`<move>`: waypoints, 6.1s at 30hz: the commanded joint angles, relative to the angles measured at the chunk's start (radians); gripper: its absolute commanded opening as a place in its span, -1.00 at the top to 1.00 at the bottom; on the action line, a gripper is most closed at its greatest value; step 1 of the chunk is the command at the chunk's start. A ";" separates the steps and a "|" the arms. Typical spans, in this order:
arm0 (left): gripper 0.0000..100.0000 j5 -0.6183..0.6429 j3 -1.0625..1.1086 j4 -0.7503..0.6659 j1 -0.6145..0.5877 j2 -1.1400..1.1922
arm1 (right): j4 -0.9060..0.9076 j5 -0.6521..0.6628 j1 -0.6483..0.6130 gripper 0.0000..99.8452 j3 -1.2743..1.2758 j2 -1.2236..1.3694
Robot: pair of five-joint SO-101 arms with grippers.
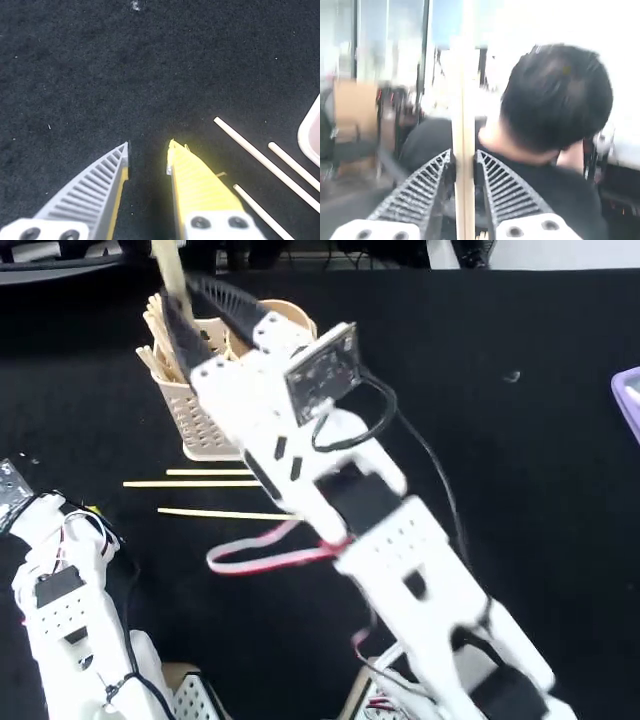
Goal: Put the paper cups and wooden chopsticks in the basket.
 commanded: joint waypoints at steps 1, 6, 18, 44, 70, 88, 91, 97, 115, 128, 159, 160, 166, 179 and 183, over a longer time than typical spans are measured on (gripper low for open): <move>0.73 -0.002 -0.015 -0.021 0.008 -0.018 | -0.140 0.006 0.032 0.98 -0.091 0.134; 0.73 -0.002 -0.015 -0.021 0.004 -0.018 | -0.140 0.005 0.083 0.98 -0.199 0.326; 0.73 -0.002 -0.016 -0.021 0.008 -0.018 | 0.325 -0.052 0.058 0.81 -0.242 0.337; 0.72 -0.005 -0.050 -0.014 0.010 -0.009 | 1.099 -0.023 0.057 0.69 0.213 -0.036; 0.72 -0.114 -0.704 0.318 0.268 0.460 | 0.420 0.023 0.186 0.91 0.727 -0.048; 0.72 0.176 -0.912 0.321 0.361 0.904 | 0.419 0.028 0.187 0.91 0.723 -0.047; 0.72 0.195 -0.917 0.321 0.358 0.942 | 0.420 0.028 0.187 0.91 0.723 -0.047; 0.72 0.272 -0.920 0.313 0.358 1.000 | 0.422 0.026 0.187 0.91 0.723 -0.047; 0.71 0.313 -0.992 0.313 0.361 1.014 | 0.422 0.028 0.187 0.91 0.723 -0.042; 0.60 0.313 -0.989 0.293 0.361 1.019 | 0.423 0.026 0.187 0.91 0.725 -0.042; 0.60 -0.184 -1.132 0.729 0.303 1.223 | 0.422 0.029 0.187 0.91 0.725 -0.042; 0.60 -0.219 -1.132 0.761 0.306 1.223 | 0.422 0.029 0.187 0.91 0.725 -0.042; 0.60 -0.384 -1.132 0.876 0.300 1.221 | 0.420 0.031 0.187 0.91 0.725 -0.042; 0.60 -0.741 -1.043 1.025 0.223 0.796 | 0.419 0.031 0.187 0.91 0.725 -0.044; 0.60 -0.870 -0.868 0.884 0.334 0.758 | 0.419 0.031 0.189 0.91 0.725 -0.045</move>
